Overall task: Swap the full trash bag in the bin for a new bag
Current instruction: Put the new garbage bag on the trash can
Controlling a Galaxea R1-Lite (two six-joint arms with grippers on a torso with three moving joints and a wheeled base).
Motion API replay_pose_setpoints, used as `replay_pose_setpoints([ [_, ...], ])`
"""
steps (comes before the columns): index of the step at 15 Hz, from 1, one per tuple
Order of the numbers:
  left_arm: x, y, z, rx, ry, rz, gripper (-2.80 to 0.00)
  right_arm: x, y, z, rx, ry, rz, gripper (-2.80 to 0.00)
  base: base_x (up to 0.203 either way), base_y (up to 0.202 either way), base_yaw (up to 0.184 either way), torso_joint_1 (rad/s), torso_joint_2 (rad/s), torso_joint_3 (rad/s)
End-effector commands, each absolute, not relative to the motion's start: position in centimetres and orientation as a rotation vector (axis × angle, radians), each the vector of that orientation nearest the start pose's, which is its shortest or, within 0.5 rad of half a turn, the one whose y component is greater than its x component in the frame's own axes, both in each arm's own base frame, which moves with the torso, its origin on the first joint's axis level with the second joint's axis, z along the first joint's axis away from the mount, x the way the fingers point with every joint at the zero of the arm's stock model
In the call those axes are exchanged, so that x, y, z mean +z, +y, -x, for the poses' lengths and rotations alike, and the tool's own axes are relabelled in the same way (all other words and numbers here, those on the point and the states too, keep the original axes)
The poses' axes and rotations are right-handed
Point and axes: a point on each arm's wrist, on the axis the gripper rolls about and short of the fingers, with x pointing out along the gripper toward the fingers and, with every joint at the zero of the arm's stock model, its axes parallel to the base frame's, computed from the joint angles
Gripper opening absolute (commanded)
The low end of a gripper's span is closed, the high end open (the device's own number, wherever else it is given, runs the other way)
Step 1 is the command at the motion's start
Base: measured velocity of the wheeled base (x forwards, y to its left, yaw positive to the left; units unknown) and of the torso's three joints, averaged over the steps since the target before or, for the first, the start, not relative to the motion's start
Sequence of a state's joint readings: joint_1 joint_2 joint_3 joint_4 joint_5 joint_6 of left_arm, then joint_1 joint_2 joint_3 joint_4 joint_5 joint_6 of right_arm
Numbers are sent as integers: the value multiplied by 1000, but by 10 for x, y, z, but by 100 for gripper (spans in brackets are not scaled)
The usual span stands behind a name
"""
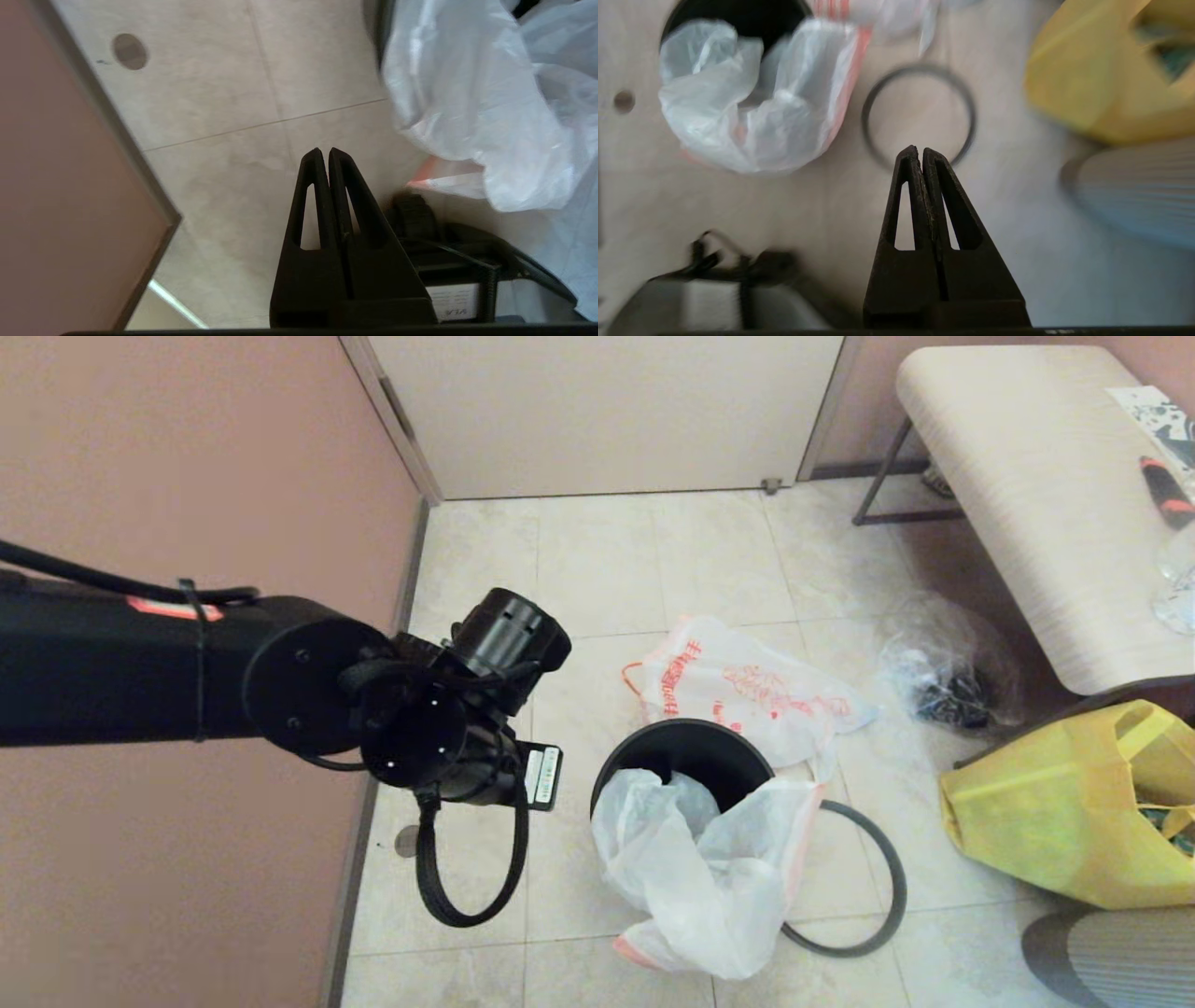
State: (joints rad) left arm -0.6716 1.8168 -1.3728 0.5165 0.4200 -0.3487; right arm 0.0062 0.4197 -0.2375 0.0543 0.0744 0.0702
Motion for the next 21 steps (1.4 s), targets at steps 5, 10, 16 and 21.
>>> replay_pose_setpoints([
  [5,229,-186,-256,-62,800,-142,-280,128,-8,-227,177,893,-129,-280,0,0,0,0,0,0],
  [10,227,-193,-266,-40,787,-141,-280,63,-13,-344,622,912,-323,-280,0,0,0,0,0,0],
  [16,234,-202,-263,-15,813,-150,-280,30,-20,-385,874,718,-172,-280,0,0,0,0,0,0],
  [21,233,-210,-267,-27,808,-153,-280,-19,-23,-395,875,756,-129,-280,0,0,0,0,0,0],
])
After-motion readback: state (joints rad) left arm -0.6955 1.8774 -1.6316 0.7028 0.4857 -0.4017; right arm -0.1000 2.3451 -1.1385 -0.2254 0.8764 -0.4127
